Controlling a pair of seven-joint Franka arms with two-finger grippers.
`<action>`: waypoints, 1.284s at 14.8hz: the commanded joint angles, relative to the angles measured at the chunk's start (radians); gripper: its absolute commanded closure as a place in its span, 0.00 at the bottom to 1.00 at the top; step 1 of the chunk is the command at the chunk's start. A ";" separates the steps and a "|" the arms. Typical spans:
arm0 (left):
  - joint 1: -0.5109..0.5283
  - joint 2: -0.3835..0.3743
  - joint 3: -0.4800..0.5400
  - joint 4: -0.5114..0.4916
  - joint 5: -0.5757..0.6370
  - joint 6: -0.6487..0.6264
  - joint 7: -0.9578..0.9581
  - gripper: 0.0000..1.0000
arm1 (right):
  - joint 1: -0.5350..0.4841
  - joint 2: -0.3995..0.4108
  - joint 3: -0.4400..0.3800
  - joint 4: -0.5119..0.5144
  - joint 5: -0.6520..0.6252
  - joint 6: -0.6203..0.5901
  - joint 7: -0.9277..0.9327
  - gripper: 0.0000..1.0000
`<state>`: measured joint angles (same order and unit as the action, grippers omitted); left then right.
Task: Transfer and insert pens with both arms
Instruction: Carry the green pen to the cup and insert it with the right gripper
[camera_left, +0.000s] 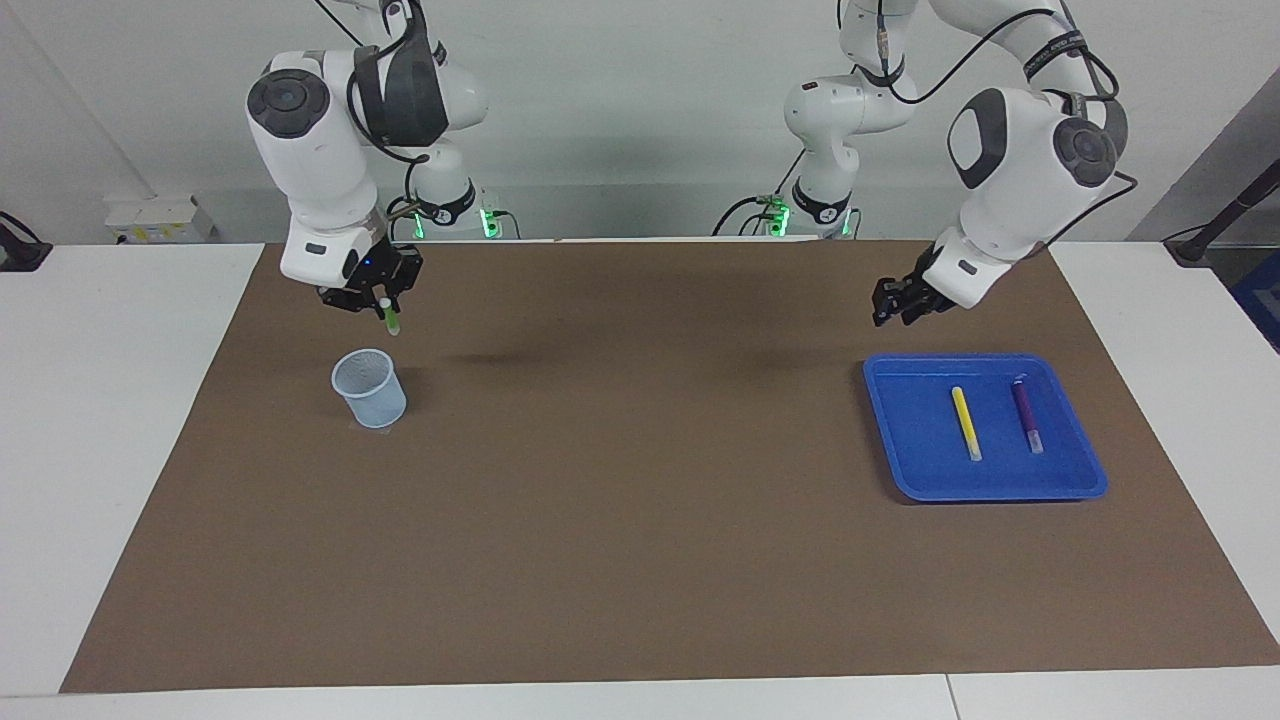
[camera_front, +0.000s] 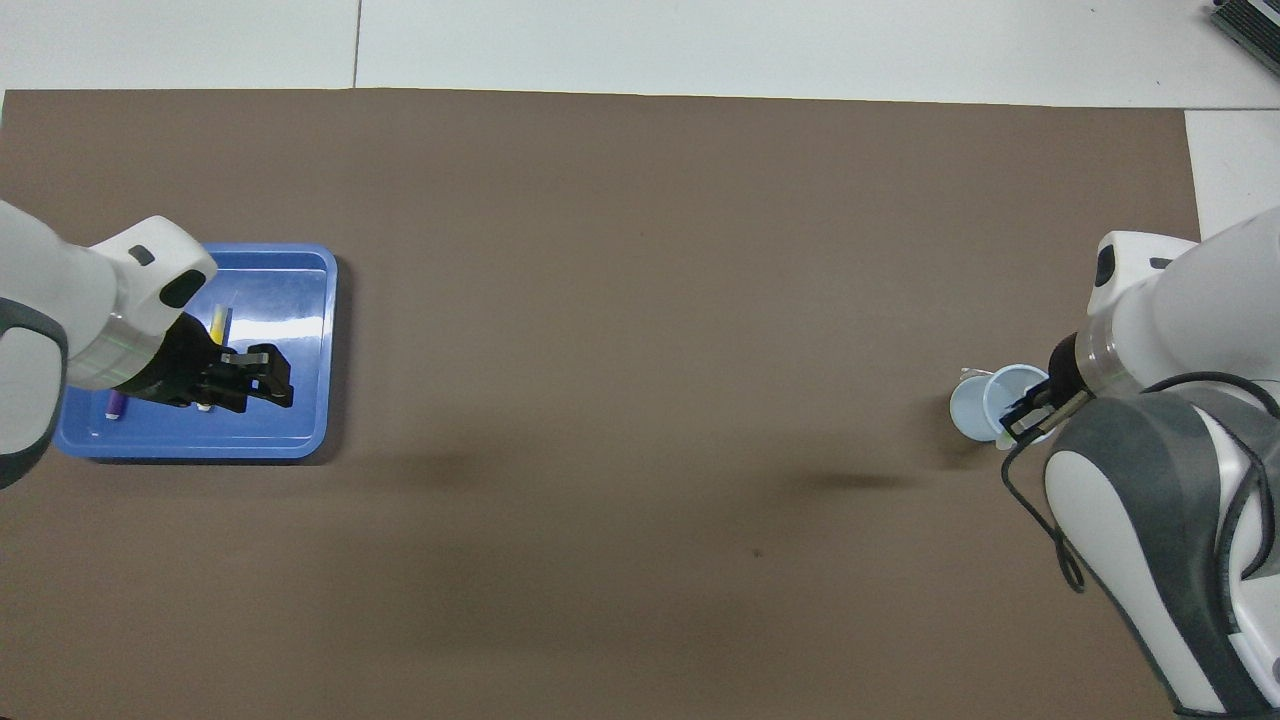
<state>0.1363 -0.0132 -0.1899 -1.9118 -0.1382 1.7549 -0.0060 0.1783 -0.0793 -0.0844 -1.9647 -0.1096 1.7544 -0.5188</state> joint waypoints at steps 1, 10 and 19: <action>0.075 -0.019 -0.008 -0.030 0.061 0.079 0.153 0.52 | -0.028 -0.054 0.015 -0.083 -0.042 0.053 -0.122 1.00; 0.190 0.031 -0.006 -0.173 0.164 0.402 0.320 0.51 | -0.142 -0.057 0.015 -0.197 -0.030 0.289 -0.251 1.00; 0.207 0.183 -0.006 -0.177 0.172 0.612 0.330 0.51 | -0.128 -0.077 0.018 -0.250 0.065 0.301 -0.101 1.00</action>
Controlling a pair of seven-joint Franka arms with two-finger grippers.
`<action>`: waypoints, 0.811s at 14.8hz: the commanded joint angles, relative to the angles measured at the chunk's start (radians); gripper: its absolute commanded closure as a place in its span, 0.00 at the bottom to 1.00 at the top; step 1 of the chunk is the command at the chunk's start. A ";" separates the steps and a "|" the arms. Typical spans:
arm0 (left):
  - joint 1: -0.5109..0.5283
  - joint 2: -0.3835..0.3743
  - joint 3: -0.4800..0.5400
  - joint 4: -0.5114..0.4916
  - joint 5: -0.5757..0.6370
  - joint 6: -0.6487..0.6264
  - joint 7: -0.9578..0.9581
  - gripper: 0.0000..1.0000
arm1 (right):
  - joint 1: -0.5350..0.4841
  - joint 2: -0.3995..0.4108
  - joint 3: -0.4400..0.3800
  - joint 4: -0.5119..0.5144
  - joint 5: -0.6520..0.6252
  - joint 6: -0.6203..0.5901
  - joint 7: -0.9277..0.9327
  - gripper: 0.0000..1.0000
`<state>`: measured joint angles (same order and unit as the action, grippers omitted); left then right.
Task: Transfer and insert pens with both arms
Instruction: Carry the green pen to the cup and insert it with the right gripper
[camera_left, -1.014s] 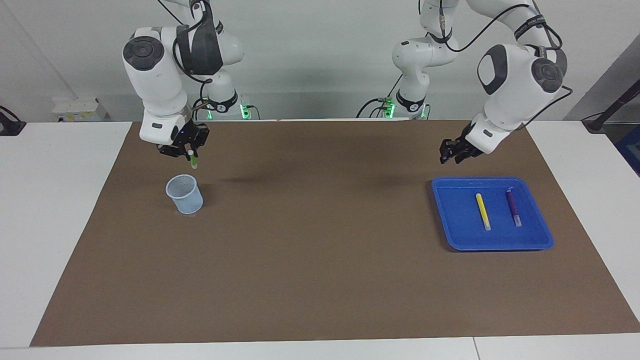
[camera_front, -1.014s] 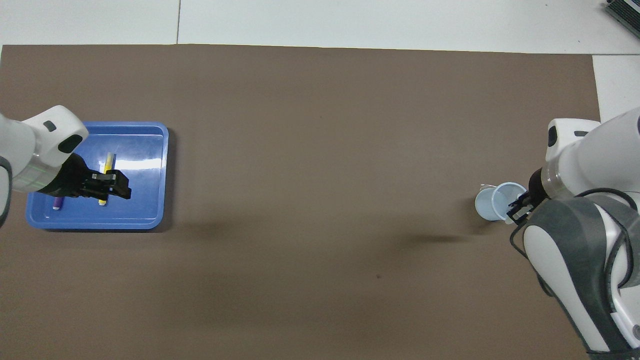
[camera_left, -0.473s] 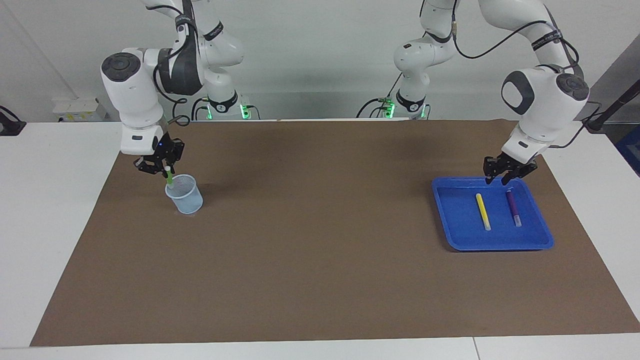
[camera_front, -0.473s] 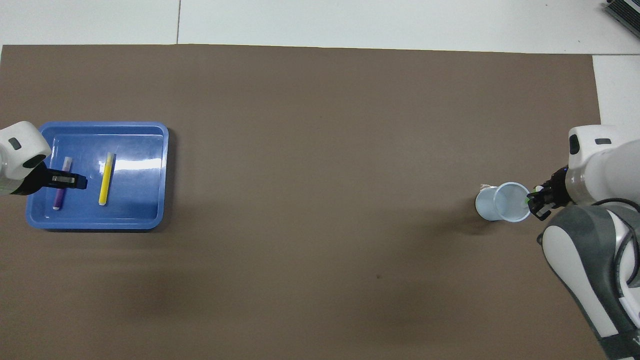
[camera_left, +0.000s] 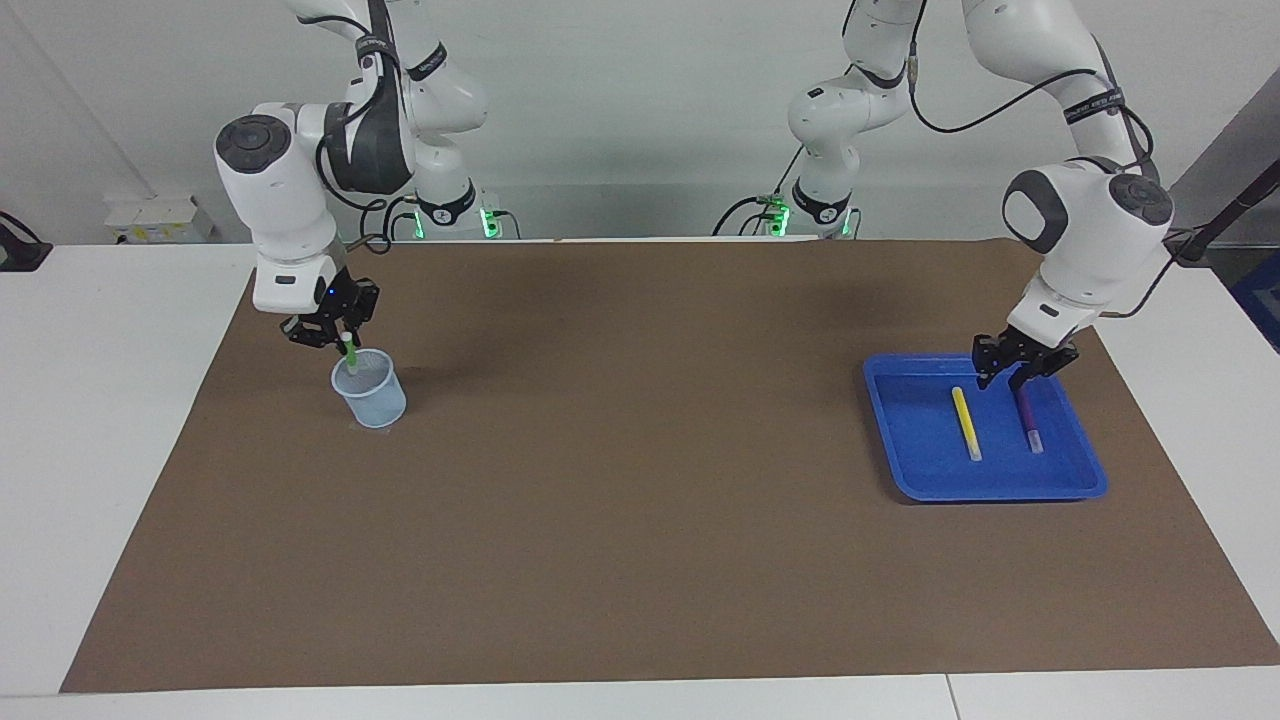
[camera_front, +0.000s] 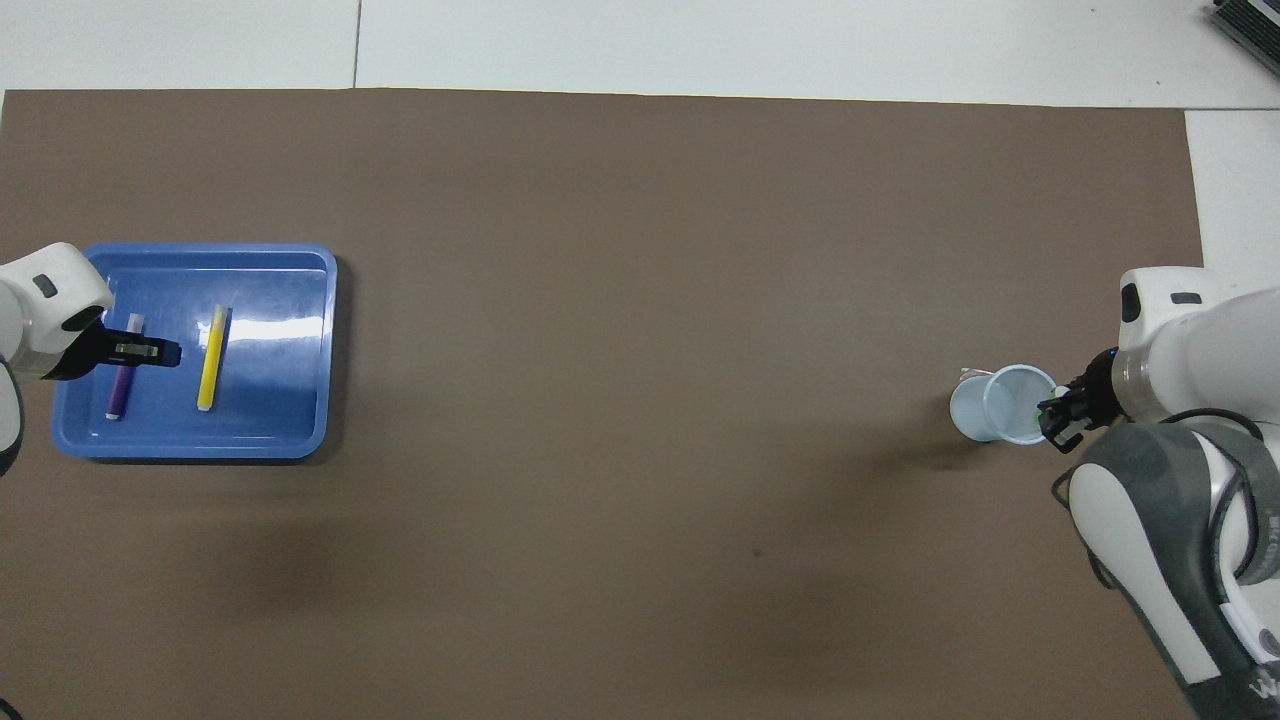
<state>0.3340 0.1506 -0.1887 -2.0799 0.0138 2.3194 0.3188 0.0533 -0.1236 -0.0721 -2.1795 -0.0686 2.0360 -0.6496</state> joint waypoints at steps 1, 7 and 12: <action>0.008 0.035 -0.008 -0.009 0.020 0.064 0.003 0.50 | -0.003 -0.033 0.006 -0.036 0.024 0.020 0.034 1.00; -0.003 0.098 -0.008 -0.008 0.020 0.144 -0.015 0.47 | 0.040 -0.013 0.011 0.016 0.044 0.030 0.033 0.33; -0.009 0.129 -0.008 -0.008 0.020 0.190 -0.033 0.47 | 0.091 0.018 0.012 0.085 0.093 0.006 0.047 0.26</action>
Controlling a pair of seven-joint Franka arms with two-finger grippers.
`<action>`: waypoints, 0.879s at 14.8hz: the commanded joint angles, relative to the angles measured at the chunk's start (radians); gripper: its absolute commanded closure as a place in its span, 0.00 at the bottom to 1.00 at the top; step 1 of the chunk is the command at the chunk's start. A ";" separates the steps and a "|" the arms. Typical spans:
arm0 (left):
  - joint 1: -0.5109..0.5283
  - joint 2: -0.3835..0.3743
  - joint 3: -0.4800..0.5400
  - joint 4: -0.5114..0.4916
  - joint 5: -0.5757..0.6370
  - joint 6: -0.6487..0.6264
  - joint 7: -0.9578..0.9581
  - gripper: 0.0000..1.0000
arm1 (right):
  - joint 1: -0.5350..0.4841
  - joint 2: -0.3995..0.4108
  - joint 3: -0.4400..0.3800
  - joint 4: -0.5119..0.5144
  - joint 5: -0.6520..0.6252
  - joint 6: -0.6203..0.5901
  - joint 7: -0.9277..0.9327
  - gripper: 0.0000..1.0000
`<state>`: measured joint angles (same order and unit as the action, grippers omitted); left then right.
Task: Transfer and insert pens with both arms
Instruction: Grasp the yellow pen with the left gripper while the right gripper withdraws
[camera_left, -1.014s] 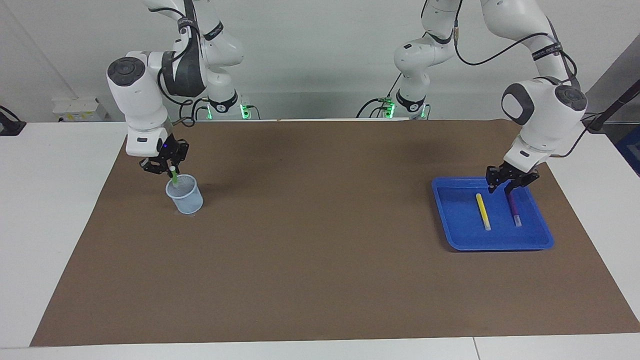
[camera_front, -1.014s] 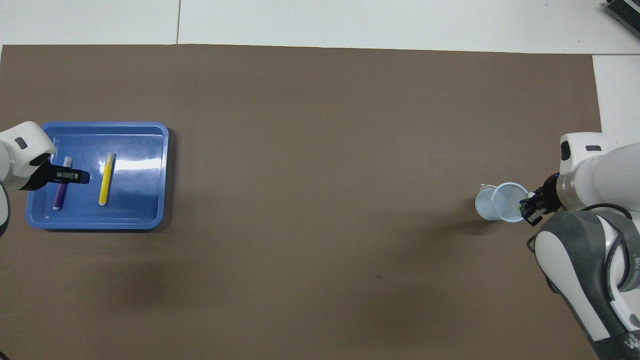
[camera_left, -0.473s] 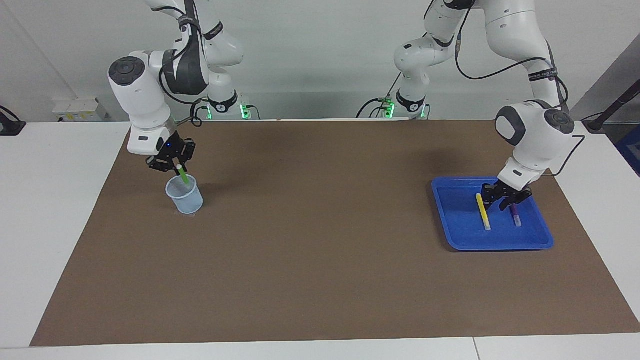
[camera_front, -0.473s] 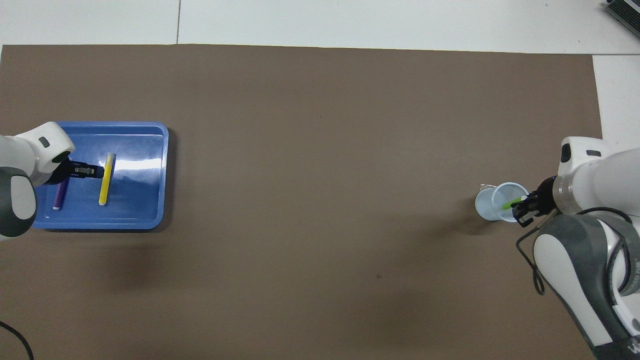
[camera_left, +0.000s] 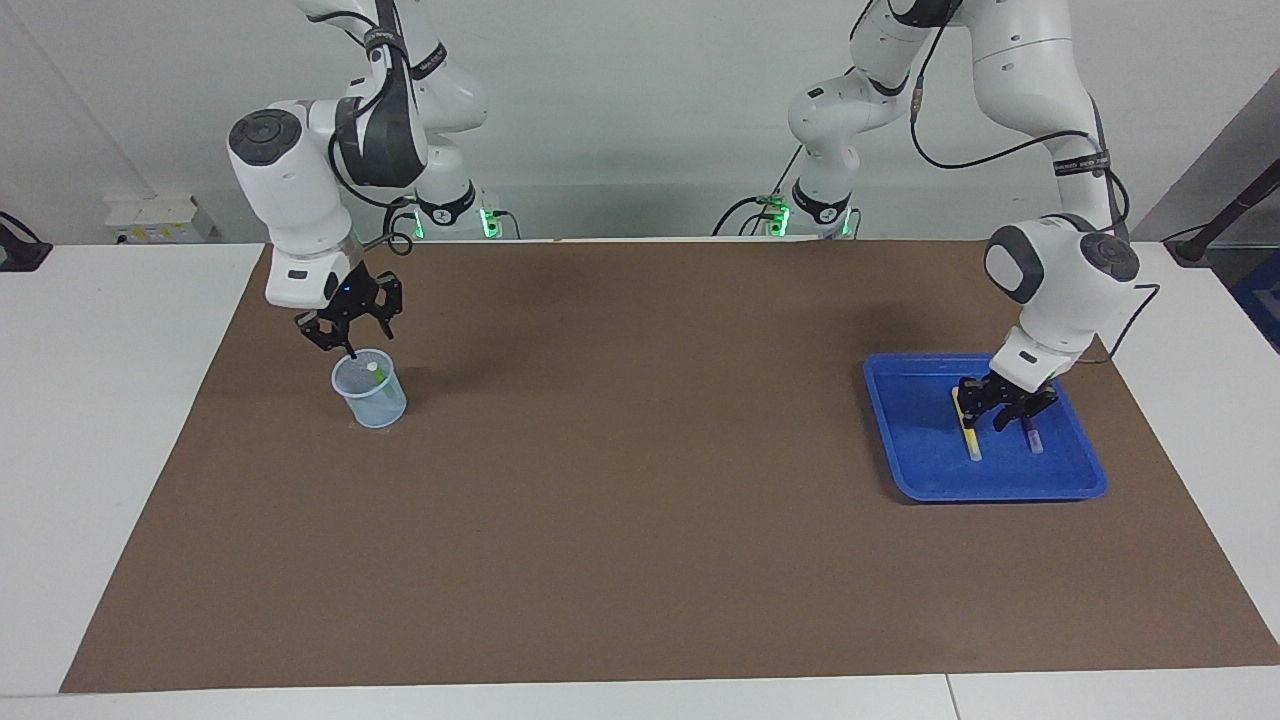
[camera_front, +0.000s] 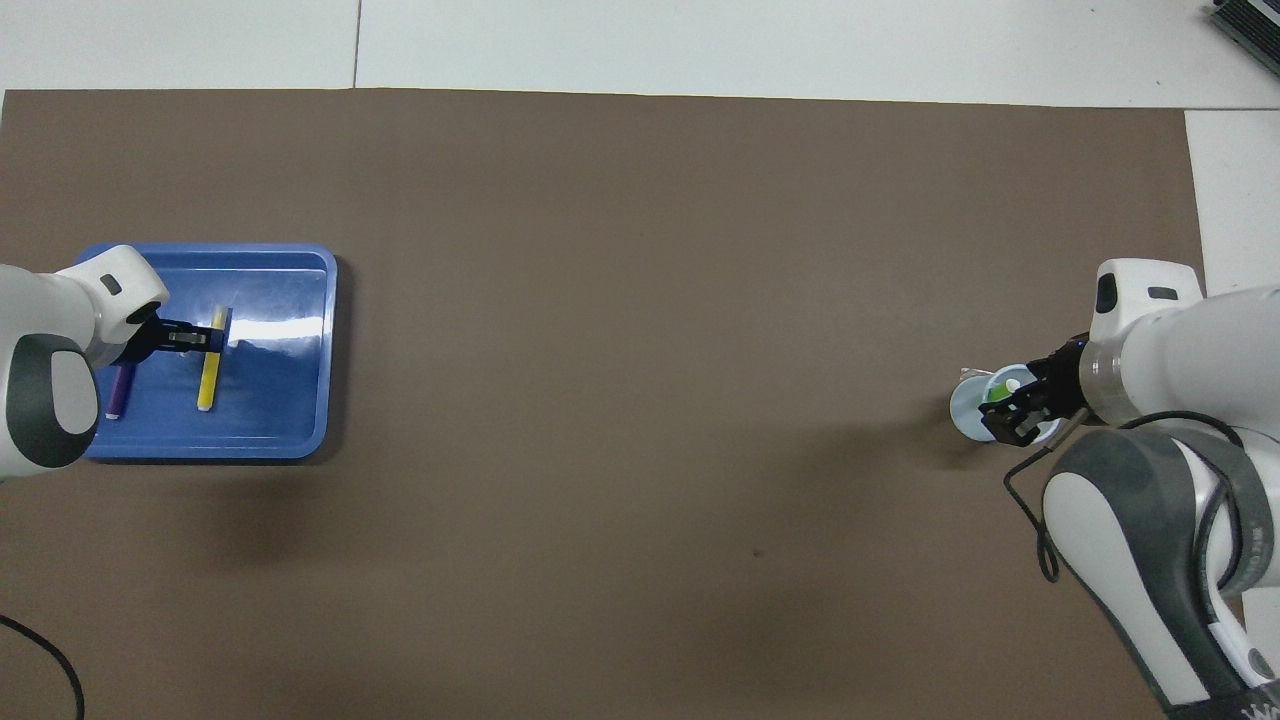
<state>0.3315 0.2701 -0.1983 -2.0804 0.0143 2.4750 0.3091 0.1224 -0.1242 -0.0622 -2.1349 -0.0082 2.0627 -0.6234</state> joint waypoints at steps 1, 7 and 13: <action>-0.006 0.017 0.002 -0.007 0.019 0.038 -0.024 0.47 | 0.032 0.023 0.002 0.053 0.057 -0.033 0.052 0.26; -0.006 0.044 0.002 -0.009 0.019 0.084 -0.024 0.65 | 0.072 0.023 0.007 0.061 0.172 -0.056 0.230 0.26; -0.005 0.044 0.002 -0.013 0.019 0.082 -0.024 1.00 | 0.175 0.018 0.007 0.053 0.321 -0.041 0.590 0.18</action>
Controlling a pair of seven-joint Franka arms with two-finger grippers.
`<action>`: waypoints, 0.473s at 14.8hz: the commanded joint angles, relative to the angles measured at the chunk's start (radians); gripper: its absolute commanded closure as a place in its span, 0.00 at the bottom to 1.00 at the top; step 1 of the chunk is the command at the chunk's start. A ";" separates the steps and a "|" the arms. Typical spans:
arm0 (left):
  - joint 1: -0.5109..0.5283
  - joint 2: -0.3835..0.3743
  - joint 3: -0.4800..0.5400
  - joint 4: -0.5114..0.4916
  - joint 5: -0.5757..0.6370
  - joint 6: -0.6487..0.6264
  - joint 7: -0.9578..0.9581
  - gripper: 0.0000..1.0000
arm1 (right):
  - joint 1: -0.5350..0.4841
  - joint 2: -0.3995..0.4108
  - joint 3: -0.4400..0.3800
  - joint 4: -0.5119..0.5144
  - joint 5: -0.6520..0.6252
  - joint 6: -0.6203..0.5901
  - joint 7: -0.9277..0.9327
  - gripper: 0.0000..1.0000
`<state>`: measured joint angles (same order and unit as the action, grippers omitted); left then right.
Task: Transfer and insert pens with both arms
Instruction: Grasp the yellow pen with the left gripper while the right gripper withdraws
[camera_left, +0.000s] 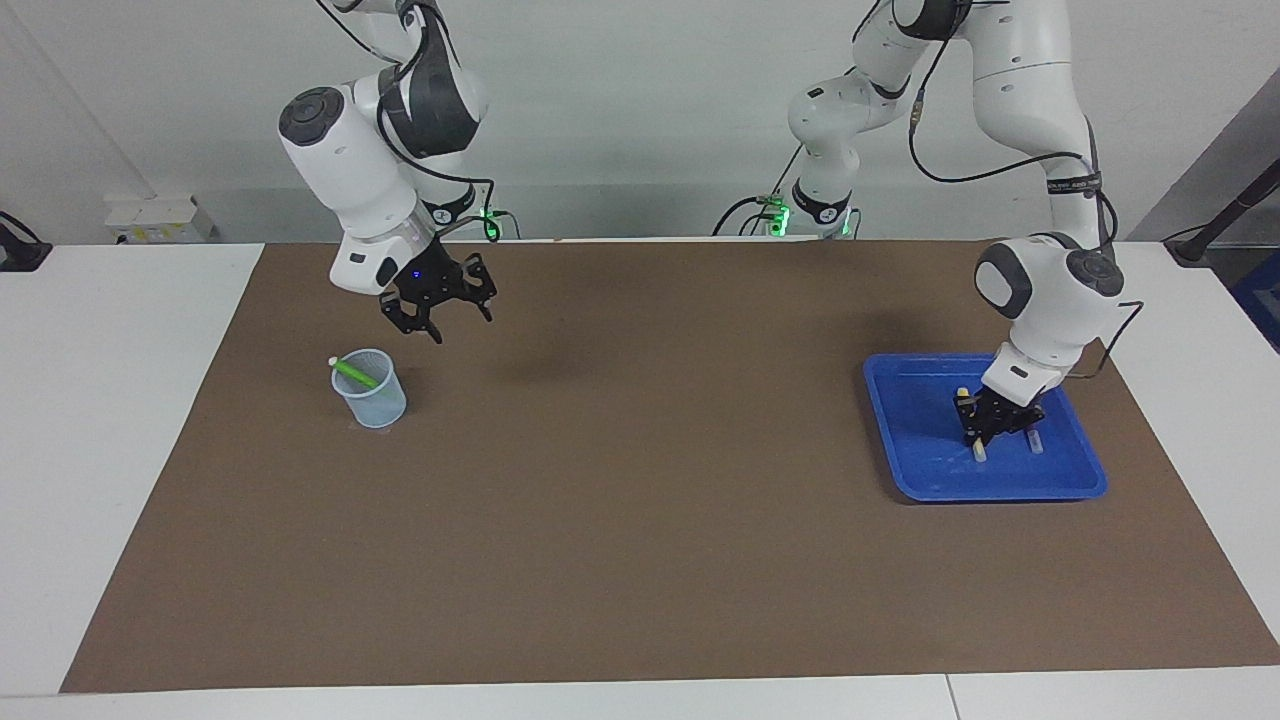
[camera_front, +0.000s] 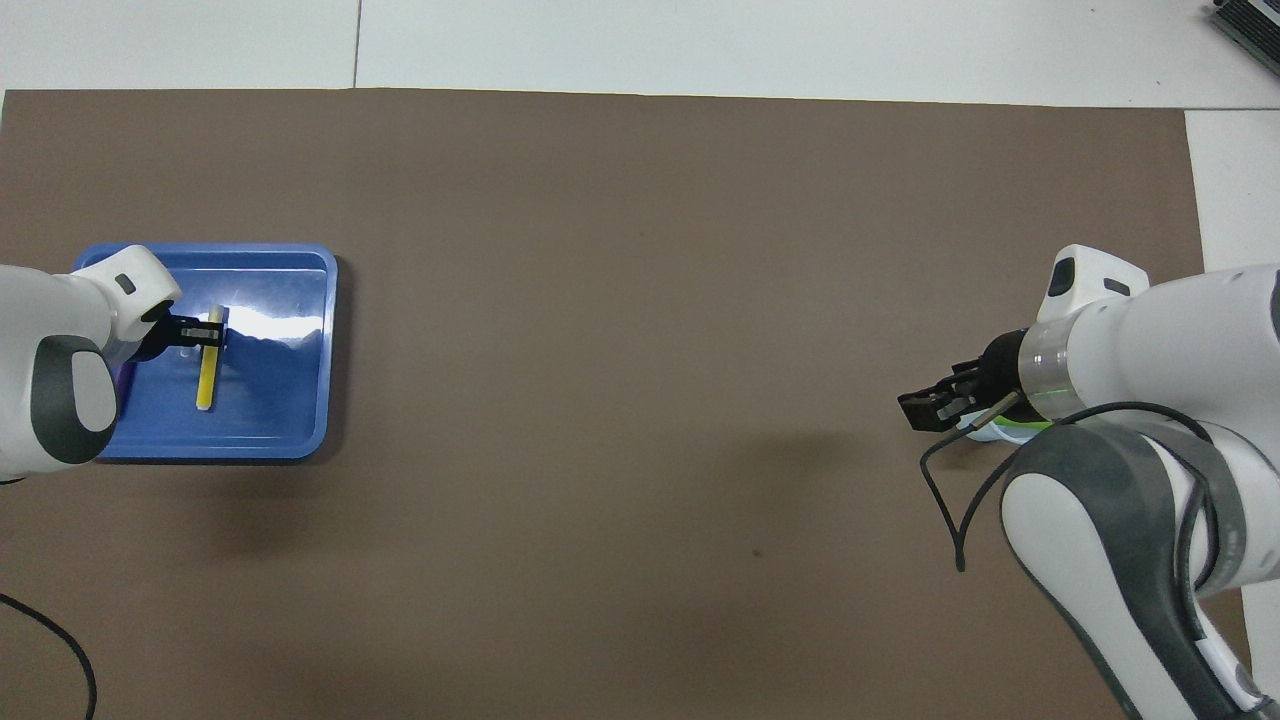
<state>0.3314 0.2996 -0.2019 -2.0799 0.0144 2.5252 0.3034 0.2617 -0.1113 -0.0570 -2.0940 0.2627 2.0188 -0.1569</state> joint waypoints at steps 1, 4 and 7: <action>-0.005 0.015 0.006 -0.009 0.019 0.024 -0.023 1.00 | 0.045 0.005 0.002 0.009 0.090 0.011 0.213 0.18; -0.008 0.015 0.004 0.044 0.019 -0.079 -0.090 1.00 | 0.080 0.005 0.002 0.006 0.187 0.058 0.408 0.18; -0.046 0.007 0.004 0.162 0.019 -0.280 -0.173 1.00 | 0.108 0.005 0.002 -0.003 0.268 0.096 0.520 0.17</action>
<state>0.3183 0.3001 -0.2039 -2.0097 0.0144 2.3692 0.2012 0.3611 -0.1106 -0.0544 -2.0934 0.4691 2.0862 0.2978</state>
